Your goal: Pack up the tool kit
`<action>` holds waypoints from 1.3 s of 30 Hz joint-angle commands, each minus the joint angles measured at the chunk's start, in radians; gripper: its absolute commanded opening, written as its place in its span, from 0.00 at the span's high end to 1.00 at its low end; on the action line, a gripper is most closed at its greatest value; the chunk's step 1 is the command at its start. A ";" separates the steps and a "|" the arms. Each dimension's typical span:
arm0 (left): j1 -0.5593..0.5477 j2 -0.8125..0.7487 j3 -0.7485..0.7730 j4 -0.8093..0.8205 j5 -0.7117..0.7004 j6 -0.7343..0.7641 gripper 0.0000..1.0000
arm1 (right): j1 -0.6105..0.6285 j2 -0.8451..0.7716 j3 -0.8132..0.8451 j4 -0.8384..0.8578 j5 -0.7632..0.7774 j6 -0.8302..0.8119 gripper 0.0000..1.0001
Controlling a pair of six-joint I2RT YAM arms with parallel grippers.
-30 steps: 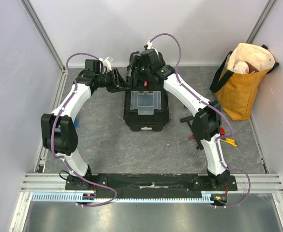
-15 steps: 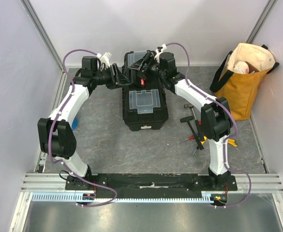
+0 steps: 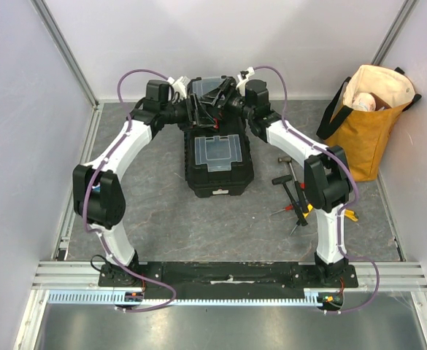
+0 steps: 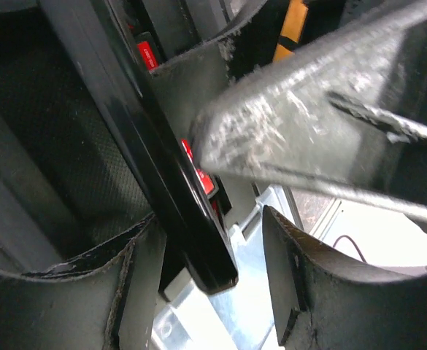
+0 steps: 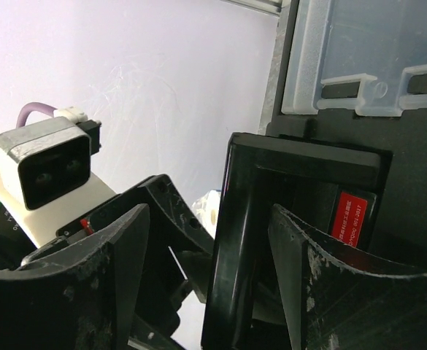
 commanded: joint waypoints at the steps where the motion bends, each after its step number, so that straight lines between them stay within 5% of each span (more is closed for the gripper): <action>1: -0.013 0.041 0.081 -0.042 -0.075 -0.036 0.39 | -0.013 -0.026 -0.046 -0.154 0.035 -0.079 0.27; 8: -0.013 0.090 0.133 -0.093 -0.149 -0.048 0.43 | -0.073 -0.147 -0.064 -0.358 0.227 -0.241 0.26; 13: -0.013 0.109 0.170 -0.129 -0.193 -0.060 0.56 | -0.102 -0.234 -0.090 -0.428 0.357 -0.316 0.26; 16: -0.011 0.121 0.199 -0.145 -0.187 -0.070 0.72 | -0.119 -0.280 -0.121 -0.442 0.400 -0.338 0.26; 19: -0.013 0.129 0.231 -0.148 -0.167 -0.071 0.98 | -0.140 -0.314 -0.165 -0.445 0.410 -0.344 0.26; 30: -0.011 0.083 0.487 -0.148 -0.155 -0.133 0.98 | -0.234 -0.416 -0.379 -0.413 0.405 -0.441 0.22; 39: 0.021 0.053 0.562 -0.163 -0.163 -0.142 0.98 | -0.243 -0.350 -0.425 -0.349 0.210 -0.545 0.22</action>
